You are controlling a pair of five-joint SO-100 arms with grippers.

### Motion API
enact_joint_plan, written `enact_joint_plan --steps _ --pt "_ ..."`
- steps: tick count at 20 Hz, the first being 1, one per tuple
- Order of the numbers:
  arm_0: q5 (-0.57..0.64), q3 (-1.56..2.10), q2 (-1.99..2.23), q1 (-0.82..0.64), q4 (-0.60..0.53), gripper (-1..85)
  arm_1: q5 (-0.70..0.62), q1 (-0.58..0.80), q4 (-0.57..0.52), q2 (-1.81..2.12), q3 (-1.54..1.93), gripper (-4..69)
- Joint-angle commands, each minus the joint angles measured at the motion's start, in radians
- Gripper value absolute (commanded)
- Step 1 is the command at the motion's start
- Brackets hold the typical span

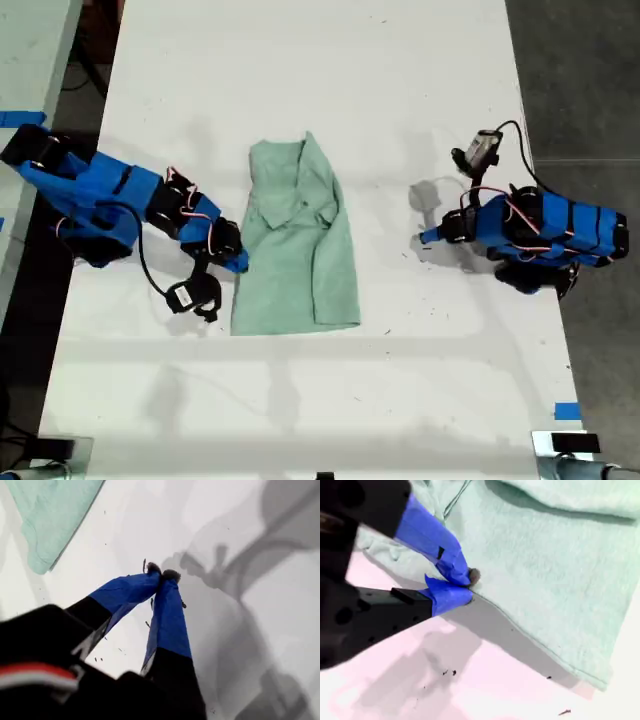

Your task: Fold t shirt

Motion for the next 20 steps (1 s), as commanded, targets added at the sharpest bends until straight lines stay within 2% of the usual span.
enact_joint_plan --steps 1,3,7,10,12,13,17,20 --pt "0.092 -0.258 -0.092 -0.055 0.063 -0.3 -0.011 0.002 0.0 0.009 0.06 1.6" --pt "0.16 -0.489 -0.247 -0.098 0.167 -0.3 -0.011 0.003 0.0 0.009 0.06 1.6" --pt "0.296 -0.946 -0.638 -0.192 0.298 -0.3 -0.014 0.003 0.0 0.009 0.06 1.6" --pt "0.356 -1.088 -0.851 -0.225 0.264 0.4 -0.017 0.003 0.0 0.009 0.06 1.6" --pt "0.353 -1.088 -0.897 -0.219 0.256 19.1 -0.018 0.003 0.0 0.009 0.06 1.6" --pt "0.347 -1.086 -0.9 -0.219 0.275 21.2 -0.02 0.005 0.0 0.009 0.06 1.6" --pt "0.351 -1.086 -0.761 -0.221 0.337 19.1 -0.018 0.003 0.0 0.009 0.06 1.6" --pt "0.356 -1.052 -0.54 -0.249 0.446 14.7 -0.018 0.003 0.0 0.009 0.06 1.6"
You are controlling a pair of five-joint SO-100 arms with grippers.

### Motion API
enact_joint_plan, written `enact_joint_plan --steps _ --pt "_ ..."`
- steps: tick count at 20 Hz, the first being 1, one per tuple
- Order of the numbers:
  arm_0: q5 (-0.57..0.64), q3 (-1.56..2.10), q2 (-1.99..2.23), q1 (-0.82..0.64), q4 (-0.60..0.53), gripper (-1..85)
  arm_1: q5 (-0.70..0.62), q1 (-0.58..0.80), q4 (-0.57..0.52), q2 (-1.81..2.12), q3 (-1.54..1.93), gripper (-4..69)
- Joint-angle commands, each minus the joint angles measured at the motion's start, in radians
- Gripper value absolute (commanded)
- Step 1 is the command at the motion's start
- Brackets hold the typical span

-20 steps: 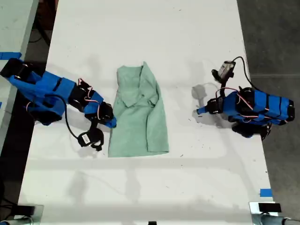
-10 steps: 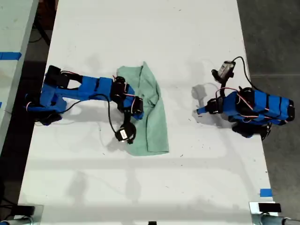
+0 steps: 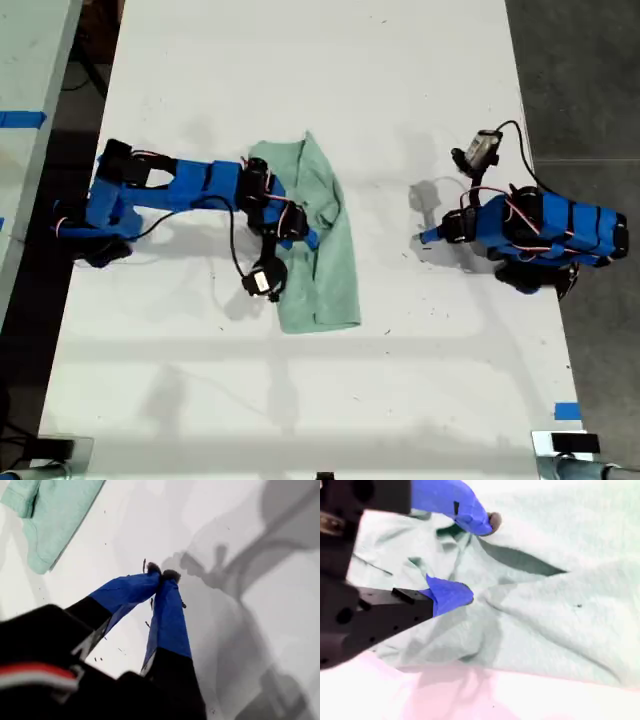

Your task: Fold t shirt

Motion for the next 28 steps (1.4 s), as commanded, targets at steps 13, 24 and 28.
enact_joint_plan --steps 13,24,28 --pt "0.089 1.601 1.39 -0.239 -0.385 -0.2 -0.011 0.0 0.0 0.009 0.06 1.6" --pt "0.172 2.229 2.361 -0.298 -0.4 -0.2 -0.012 0.0 0.0 0.009 0.06 1.6" --pt "0.172 2.238 2.352 -0.307 -0.405 -0.2 -0.011 -0.002 0.0 0.009 0.06 1.6"
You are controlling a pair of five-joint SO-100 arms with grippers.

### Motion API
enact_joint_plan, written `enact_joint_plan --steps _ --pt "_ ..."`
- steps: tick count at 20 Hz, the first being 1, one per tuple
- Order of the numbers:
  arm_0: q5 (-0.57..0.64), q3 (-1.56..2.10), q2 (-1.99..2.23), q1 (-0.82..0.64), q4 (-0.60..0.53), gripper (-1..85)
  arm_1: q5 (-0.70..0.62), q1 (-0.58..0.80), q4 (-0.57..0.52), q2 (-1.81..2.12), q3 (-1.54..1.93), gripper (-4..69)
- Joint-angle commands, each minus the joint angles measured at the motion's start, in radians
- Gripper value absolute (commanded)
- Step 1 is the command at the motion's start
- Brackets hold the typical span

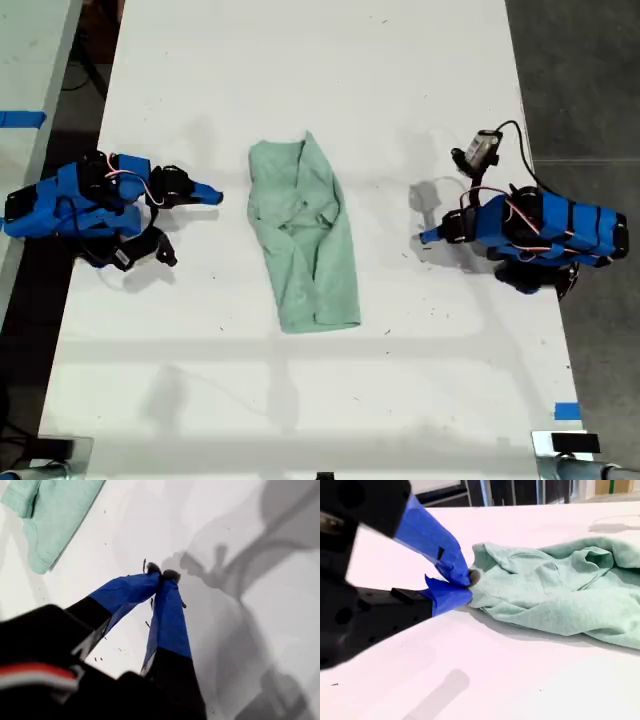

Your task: Fold t shirt

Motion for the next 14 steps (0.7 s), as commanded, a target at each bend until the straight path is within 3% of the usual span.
enact_joint_plan --steps 1,14 --pt "0.008 0.038 0.008 -0.011 -0.006 -0.2 -0.011 -0.002 0.0 0.009 0.06 1.6" --pt "0.006 0.038 -0.005 -0.018 -0.005 -0.2 -0.008 -0.005 0.0 0.009 0.06 1.6"
